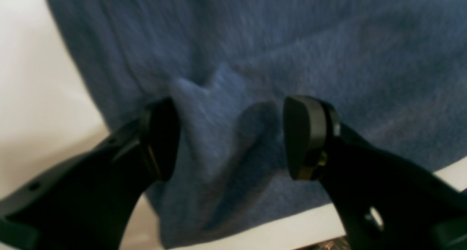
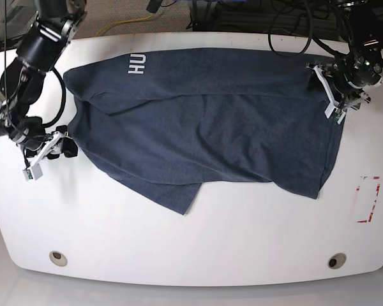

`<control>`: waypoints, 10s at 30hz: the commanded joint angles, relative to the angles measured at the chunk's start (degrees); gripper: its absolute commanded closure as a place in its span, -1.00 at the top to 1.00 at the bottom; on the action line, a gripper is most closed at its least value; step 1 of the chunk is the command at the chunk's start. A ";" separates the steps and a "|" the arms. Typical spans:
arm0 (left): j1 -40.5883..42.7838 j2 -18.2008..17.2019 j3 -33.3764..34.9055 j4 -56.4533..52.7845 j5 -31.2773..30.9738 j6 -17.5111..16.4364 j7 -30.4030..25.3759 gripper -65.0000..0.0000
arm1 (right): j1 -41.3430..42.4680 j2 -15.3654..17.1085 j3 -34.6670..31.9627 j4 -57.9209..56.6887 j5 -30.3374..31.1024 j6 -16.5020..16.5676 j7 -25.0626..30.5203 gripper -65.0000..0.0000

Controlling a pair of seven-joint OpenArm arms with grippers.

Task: Fold the T-shirt properly
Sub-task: 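Move the left gripper along the shirt side and grasp the hem corner, then lift the shirt side with both grippers and fold it over the printed half, then regrasp the folded shirt ends with both grippers and pull them taut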

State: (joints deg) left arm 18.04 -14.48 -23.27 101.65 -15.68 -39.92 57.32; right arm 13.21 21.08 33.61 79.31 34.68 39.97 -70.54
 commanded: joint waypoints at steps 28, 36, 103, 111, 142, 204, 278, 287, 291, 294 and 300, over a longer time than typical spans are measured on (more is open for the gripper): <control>-0.33 -0.77 -4.82 6.44 -0.71 -0.08 -0.84 0.24 | 12.85 -3.72 -14.66 -29.33 -12.48 0.03 23.99 0.00; -8.59 -0.86 -4.91 5.39 0.87 -0.08 4.61 0.70 | 12.33 -3.81 -14.75 -29.24 -12.48 0.03 25.14 -1.00; -35.32 -0.68 0.89 -29.95 2.98 10.87 -11.83 -1.00 | 12.50 -3.19 -14.75 -7.53 -11.95 0.03 15.64 -1.00; -27.93 -0.68 0.54 -17.82 2.98 6.47 -11.83 -1.00 | 12.06 -1.70 -14.40 -1.64 -11.86 0.03 12.13 -1.00; 1.17 -0.95 -5.00 7.06 3.33 1.20 -11.91 -1.00 | -8.60 -3.72 -1.03 21.75 -11.77 0.03 3.25 -1.00; -7.36 -0.60 5.38 -10.44 10.72 -0.08 -4.00 0.25 | -11.85 -4.16 1.78 0.38 -7.47 0.03 11.69 0.26; -11.67 -1.92 12.32 -10.79 11.15 -0.08 -3.83 0.24 | 7.67 2.70 -32.51 -25.99 5.72 0.03 26.81 0.25; -11.67 -1.92 12.32 -10.88 11.51 -0.08 -3.83 0.24 | 8.02 2.35 -32.42 -25.81 6.16 0.03 28.74 -1.00; -11.67 -1.92 12.50 -10.96 11.59 -0.08 -3.83 0.24 | 7.31 2.79 -31.36 -17.90 6.33 0.03 26.28 -1.00; -11.67 -1.92 12.50 -10.96 11.59 -0.08 -3.83 0.24 | 3.45 2.26 -24.59 -7.00 6.33 0.03 19.33 -1.00; -11.67 -1.92 12.59 -11.58 11.59 -0.08 -3.83 0.24 | -1.74 -1.96 -11.76 11.11 6.25 0.03 5.36 -1.00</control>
State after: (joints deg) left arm 6.15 -16.23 -10.96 90.59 -5.37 -39.70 51.66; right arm 11.35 19.18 20.84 86.50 39.44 39.44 -64.90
